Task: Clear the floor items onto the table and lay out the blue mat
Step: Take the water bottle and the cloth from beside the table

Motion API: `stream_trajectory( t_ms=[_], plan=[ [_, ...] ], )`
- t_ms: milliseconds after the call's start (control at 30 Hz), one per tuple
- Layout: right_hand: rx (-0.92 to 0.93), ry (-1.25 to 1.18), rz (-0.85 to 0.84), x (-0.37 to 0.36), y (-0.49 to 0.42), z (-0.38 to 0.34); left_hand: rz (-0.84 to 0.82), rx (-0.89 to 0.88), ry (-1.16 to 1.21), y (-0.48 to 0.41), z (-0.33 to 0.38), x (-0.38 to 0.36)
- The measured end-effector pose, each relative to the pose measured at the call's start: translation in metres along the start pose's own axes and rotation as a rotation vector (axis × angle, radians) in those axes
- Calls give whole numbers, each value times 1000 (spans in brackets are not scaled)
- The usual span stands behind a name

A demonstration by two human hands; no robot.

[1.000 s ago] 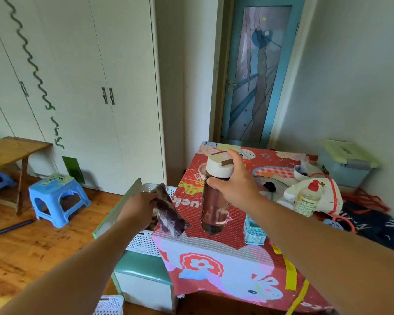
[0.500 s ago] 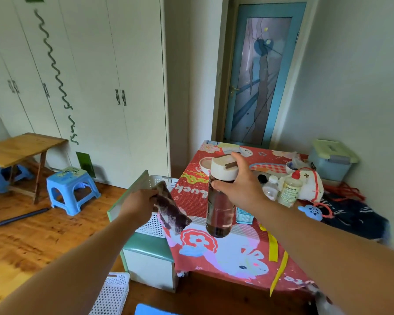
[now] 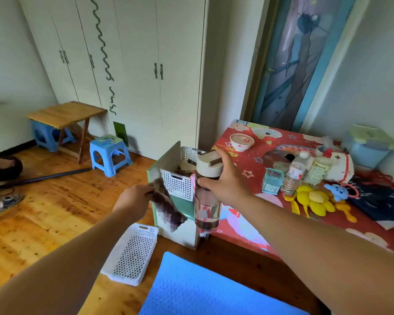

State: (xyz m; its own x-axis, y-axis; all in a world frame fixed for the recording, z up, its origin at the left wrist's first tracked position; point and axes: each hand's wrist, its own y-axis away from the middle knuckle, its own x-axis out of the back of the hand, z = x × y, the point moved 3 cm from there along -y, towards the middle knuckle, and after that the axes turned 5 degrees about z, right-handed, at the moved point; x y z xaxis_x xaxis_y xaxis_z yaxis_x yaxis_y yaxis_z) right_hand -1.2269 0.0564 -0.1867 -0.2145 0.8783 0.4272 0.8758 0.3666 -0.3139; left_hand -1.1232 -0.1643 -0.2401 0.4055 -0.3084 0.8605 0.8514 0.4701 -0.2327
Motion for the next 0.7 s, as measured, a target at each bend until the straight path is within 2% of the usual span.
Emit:
stream_trajectory(
  t_ms=[267,533,633,700],
  plan=[
    [-62,31,-15,-131,71,-29,-6,77,1,58,-143,31],
    [-120,13,-26,-257,127,-33,-67,140,27,102,-254,50],
    [-133,7,-9,-273,136,-26,-80,173,48,112,-273,45],
    [-135,19,-58,-294,141,-14,-92,213,31,123,-294,33]
  ],
)
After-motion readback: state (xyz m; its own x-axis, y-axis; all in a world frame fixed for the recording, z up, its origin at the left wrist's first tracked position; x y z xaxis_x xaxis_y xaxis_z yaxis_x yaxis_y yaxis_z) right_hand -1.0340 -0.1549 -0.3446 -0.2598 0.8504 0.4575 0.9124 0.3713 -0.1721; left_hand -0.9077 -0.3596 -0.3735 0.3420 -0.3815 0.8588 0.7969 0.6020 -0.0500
